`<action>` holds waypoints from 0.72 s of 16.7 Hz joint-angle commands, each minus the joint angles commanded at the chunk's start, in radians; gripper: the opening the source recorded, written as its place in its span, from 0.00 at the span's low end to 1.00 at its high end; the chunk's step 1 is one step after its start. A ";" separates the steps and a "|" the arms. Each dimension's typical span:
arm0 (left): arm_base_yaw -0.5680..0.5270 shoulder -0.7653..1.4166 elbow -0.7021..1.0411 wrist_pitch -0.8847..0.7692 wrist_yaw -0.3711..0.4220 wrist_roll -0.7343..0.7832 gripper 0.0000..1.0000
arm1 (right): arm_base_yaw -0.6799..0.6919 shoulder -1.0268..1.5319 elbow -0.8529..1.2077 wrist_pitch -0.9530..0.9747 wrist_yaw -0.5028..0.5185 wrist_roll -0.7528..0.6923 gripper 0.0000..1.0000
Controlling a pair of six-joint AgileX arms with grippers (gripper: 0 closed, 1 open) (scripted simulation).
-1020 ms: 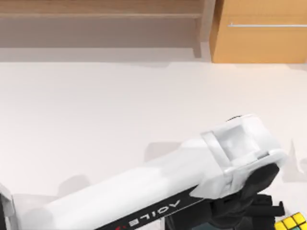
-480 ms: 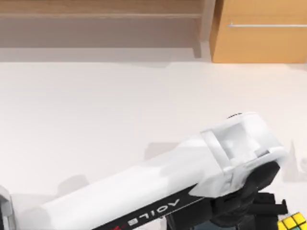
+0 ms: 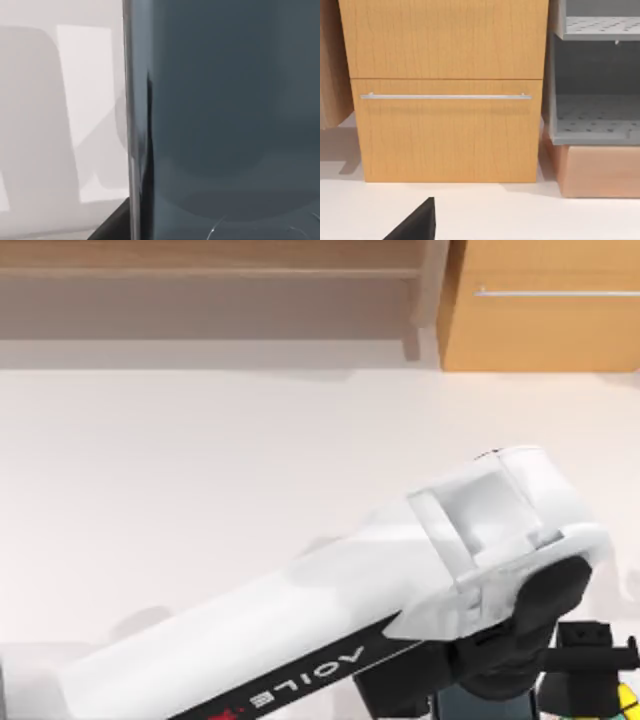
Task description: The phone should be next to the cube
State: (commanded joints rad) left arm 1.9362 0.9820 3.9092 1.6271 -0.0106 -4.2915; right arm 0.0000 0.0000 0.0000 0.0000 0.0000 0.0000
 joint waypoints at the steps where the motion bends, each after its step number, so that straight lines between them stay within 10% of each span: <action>1: -0.002 0.007 -0.006 -0.005 -0.003 0.002 0.00 | 0.000 0.000 0.000 0.000 0.000 0.000 1.00; 12: -0.011 0.080 -0.037 -0.072 -0.027 0.008 0.00 | 0.000 0.000 0.000 0.000 0.000 0.000 1.00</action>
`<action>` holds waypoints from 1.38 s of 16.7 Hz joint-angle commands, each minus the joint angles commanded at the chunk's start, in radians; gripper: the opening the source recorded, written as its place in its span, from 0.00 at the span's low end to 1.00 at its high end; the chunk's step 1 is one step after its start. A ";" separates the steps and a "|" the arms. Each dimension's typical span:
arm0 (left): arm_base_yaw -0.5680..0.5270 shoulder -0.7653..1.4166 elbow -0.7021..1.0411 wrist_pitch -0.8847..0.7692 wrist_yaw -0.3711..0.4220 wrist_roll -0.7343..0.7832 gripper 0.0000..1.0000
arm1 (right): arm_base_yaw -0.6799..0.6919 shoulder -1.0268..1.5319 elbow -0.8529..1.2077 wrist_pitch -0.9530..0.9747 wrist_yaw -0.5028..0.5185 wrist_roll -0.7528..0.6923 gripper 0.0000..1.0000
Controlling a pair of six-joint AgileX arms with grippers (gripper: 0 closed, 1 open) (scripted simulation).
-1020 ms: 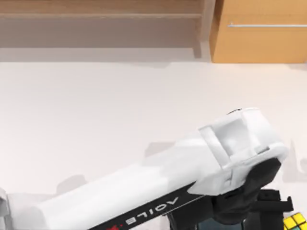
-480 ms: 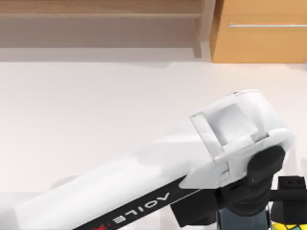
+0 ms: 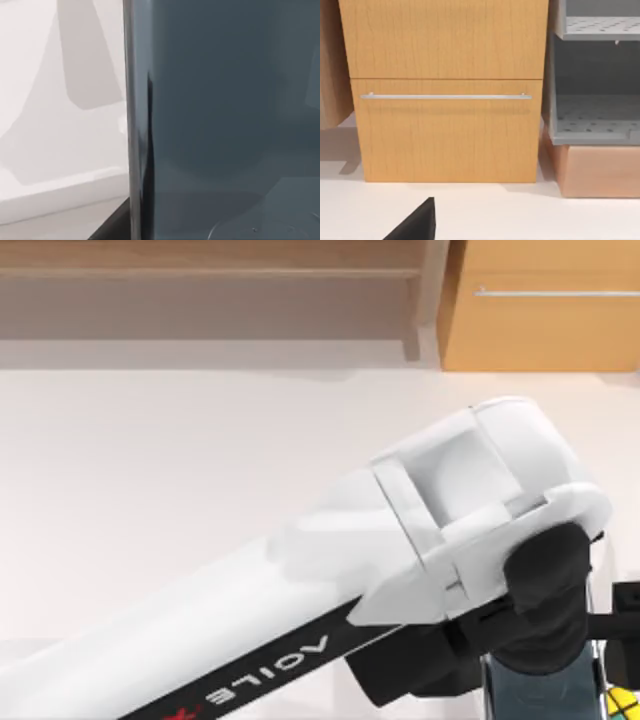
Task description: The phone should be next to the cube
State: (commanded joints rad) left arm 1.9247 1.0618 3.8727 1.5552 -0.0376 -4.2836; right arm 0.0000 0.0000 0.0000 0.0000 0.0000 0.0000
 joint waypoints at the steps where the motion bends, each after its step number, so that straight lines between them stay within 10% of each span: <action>1: 0.001 0.004 0.002 -0.006 0.000 0.000 0.00 | 0.000 0.000 0.000 0.000 0.000 0.000 1.00; 23: 0.030 -0.182 0.222 -0.076 0.052 -0.035 0.00 | 0.000 0.000 0.000 0.000 0.000 0.000 1.00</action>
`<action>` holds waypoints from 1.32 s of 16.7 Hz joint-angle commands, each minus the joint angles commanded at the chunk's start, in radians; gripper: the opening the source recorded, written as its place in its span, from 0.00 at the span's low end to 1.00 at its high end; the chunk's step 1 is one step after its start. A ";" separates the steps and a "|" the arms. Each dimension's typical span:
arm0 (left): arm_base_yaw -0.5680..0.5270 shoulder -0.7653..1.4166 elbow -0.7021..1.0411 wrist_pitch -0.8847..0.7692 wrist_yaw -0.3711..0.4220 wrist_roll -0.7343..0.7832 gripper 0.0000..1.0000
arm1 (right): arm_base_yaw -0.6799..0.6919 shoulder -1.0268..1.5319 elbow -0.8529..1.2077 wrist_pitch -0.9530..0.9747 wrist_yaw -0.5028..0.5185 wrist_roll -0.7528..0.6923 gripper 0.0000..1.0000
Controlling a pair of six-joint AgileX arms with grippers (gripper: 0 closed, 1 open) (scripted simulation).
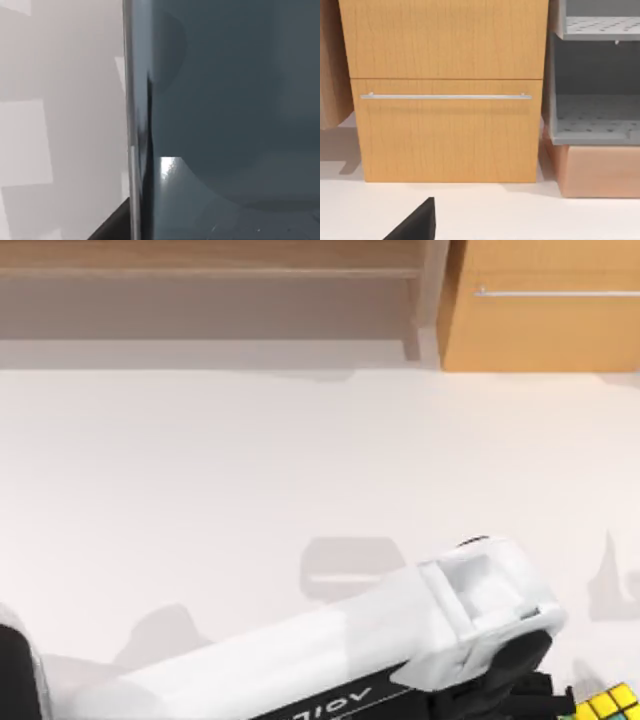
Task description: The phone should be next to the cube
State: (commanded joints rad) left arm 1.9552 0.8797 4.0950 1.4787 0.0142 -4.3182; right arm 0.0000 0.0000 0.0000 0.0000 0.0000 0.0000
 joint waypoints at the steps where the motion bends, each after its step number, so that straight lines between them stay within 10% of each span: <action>1: 0.000 -0.007 0.006 0.000 0.001 0.000 0.00 | 0.000 0.000 0.000 0.000 0.000 0.000 1.00; 6: 0.000 -0.007 0.006 0.000 0.001 0.000 0.00 | 0.000 0.000 0.000 0.000 0.000 0.000 1.00; 19: 0.000 -0.007 0.006 0.000 0.001 0.000 0.98 | 0.000 0.000 0.000 0.000 0.000 0.000 1.00; 22: 0.000 -0.007 0.006 0.000 0.001 0.000 1.00 | 0.000 0.000 0.000 0.000 0.000 0.000 1.00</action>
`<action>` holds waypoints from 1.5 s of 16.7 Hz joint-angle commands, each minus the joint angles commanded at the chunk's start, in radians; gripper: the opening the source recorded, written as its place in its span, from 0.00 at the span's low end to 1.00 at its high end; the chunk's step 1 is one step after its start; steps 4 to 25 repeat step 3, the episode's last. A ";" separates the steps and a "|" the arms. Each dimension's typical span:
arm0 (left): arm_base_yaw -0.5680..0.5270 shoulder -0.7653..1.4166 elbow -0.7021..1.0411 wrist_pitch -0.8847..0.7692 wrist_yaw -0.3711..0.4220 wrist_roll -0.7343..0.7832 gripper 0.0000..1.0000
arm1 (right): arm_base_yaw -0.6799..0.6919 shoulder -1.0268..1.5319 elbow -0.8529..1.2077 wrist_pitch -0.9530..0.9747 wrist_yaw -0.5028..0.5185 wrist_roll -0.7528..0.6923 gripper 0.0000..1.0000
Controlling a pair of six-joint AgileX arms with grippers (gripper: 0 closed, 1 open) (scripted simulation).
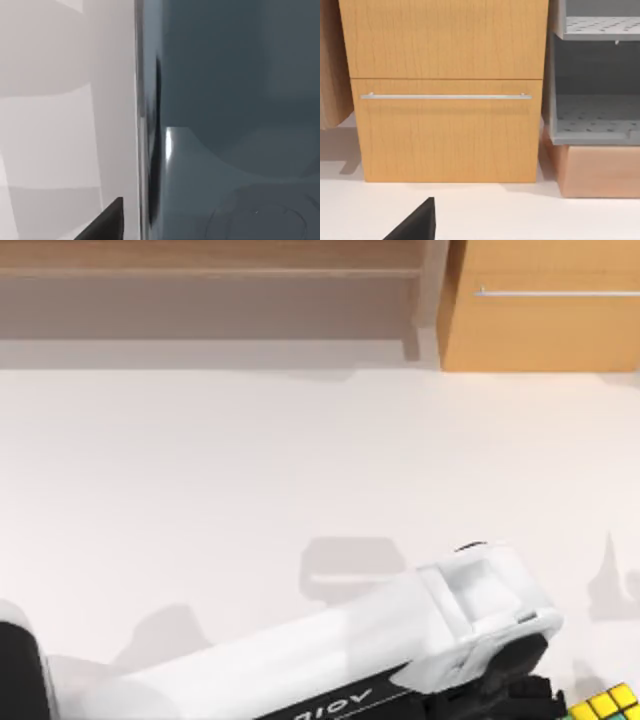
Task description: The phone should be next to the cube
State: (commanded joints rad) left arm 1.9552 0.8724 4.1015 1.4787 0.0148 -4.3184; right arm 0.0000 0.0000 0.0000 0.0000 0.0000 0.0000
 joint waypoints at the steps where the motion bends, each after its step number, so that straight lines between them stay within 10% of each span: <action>1: 0.000 0.000 0.000 0.000 0.000 0.000 1.00 | 0.000 0.000 0.000 0.000 0.000 0.000 1.00; 25: 0.000 0.000 0.000 0.000 0.000 0.000 1.00 | 0.000 0.000 0.000 0.000 0.000 0.000 1.00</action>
